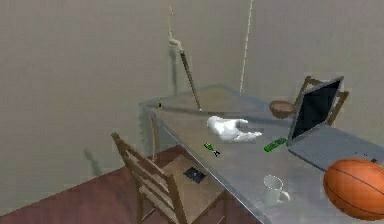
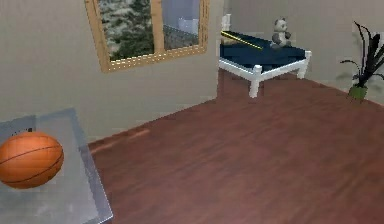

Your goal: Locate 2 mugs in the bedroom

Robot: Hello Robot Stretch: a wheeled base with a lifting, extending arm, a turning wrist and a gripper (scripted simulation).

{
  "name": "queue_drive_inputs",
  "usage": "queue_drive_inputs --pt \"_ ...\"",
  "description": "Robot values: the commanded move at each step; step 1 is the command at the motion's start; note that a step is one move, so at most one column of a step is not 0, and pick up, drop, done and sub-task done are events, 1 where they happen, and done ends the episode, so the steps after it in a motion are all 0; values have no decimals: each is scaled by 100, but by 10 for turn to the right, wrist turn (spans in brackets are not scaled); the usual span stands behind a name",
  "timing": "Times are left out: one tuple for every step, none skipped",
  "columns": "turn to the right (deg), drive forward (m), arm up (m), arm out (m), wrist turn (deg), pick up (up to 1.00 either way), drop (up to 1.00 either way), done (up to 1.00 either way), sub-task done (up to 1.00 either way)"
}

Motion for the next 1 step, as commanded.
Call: queue_drive_inputs --pt "0 0 0 0 0 0 0 100 0"
